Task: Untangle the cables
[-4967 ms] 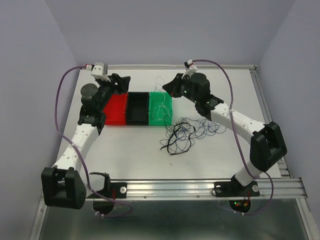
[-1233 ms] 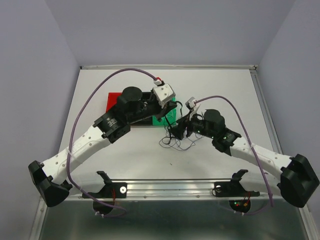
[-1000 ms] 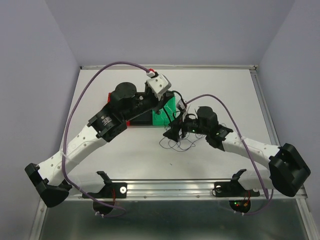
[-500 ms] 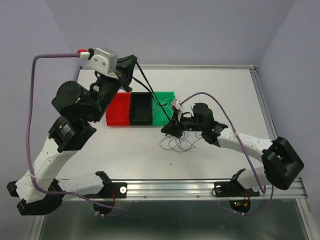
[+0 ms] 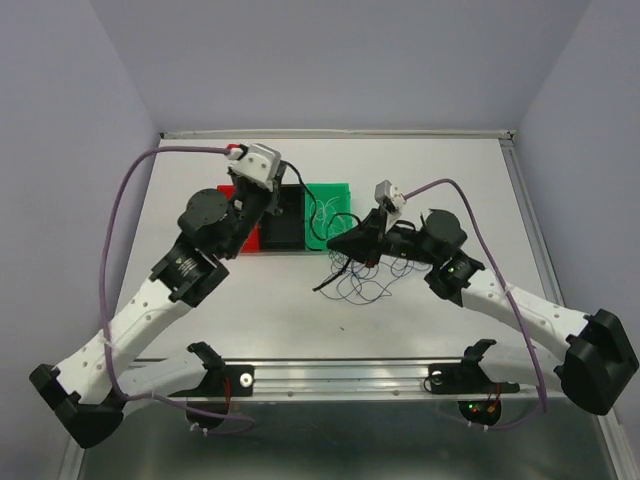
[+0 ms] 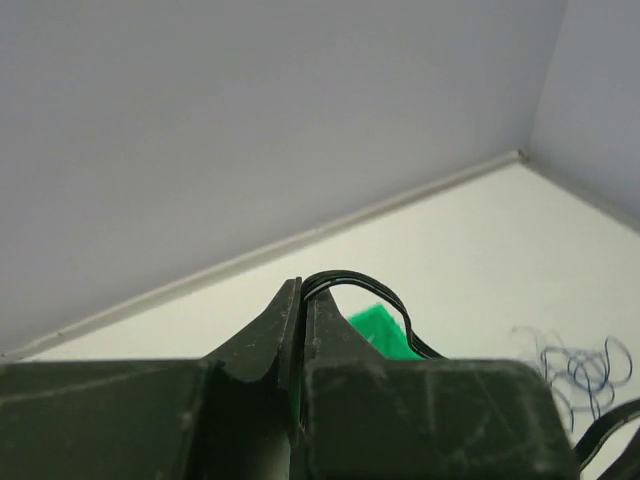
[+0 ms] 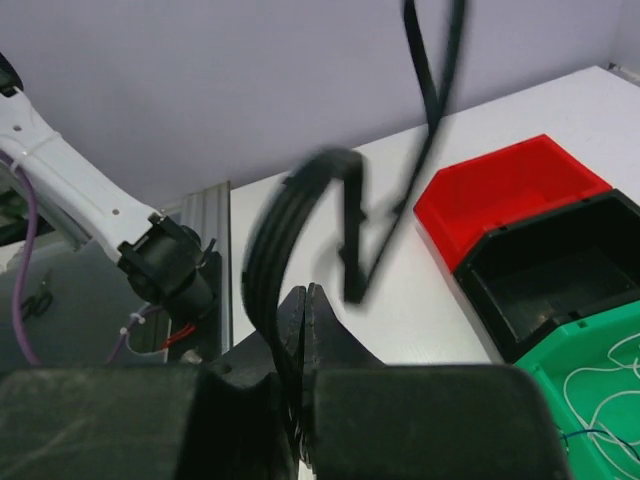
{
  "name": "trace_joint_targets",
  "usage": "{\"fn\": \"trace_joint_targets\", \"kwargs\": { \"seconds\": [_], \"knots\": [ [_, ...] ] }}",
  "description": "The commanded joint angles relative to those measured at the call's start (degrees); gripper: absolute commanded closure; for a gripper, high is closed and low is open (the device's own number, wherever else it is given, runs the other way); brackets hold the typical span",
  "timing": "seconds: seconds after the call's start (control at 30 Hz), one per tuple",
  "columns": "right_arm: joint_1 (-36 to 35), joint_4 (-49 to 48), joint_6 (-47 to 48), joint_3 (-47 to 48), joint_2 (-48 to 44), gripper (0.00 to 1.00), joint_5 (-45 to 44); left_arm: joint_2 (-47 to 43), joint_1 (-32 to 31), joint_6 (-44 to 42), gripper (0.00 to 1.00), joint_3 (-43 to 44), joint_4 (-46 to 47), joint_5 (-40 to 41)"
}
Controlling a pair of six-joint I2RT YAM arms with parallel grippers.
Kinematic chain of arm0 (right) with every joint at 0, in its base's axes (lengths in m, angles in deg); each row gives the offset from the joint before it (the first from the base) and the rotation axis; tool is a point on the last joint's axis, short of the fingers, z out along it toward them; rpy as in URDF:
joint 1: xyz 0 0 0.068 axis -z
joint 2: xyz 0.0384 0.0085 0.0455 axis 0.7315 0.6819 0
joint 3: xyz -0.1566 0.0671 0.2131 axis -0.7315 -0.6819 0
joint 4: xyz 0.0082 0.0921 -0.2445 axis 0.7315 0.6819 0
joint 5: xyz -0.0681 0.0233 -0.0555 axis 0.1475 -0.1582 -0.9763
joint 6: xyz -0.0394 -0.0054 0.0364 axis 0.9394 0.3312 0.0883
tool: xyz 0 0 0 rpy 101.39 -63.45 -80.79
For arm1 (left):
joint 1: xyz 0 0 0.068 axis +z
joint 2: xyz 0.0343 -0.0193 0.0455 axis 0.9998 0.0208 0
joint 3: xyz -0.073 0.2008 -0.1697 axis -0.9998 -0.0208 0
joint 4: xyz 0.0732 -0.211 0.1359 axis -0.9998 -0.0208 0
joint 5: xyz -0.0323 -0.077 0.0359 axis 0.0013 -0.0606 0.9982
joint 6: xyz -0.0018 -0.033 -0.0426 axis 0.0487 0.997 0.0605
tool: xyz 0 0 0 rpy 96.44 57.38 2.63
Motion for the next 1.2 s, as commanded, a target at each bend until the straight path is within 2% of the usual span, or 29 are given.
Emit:
{"fn": "trace_joint_targets", "kwargs": {
  "seconds": [0.0,0.07,0.1,0.33,0.57,0.73,0.97,1.0,1.17],
  "knots": [
    [0.17,-8.77,-4.97,-3.19,-2.14,0.99,-5.36,2.63,3.05,4.71,1.00,-4.39,2.62,-16.94],
    [0.25,-8.86,-5.06,-3.28,-1.80,0.99,-7.22,4.13,5.15,6.56,1.00,-5.88,2.53,-23.21],
    [0.25,-9.03,-4.89,-3.11,-1.53,0.99,-7.48,5.53,5.60,6.73,1.00,-6.06,2.53,-28.81],
    [0.25,-10.97,-4.98,-2.40,1.19,0.99,-10.11,8.00,9.38,7.97,1.00,-10.37,5.95,-42.30],
    [0.25,-14.46,-7.87,-4.24,1.64,0.99,-24.95,9.84,11.23,9.20,1.00,-13.18,9.20,-57.68],
    [0.25,-17.12,-9.02,-5.74,1.28,0.99,-28.66,12.48,11.23,9.55,0.93,-13.62,10.35,-61.21],
    [0.25,-21.51,-9.81,-8.20,0.93,0.99,-32.62,16.96,11.14,9.90,0.91,-12.92,10.44,-64.20],
    [0.25,-22.64,-9.98,-8.55,0.84,0.99,-33.06,17.84,11.14,9.90,0.88,-12.83,10.44,-64.55],
    [0.25,-27.93,-10.34,-11.80,-0.30,0.99,-34.81,18.64,11.32,10.86,0.88,-12.83,11.40,-62.36]
  ]
}}
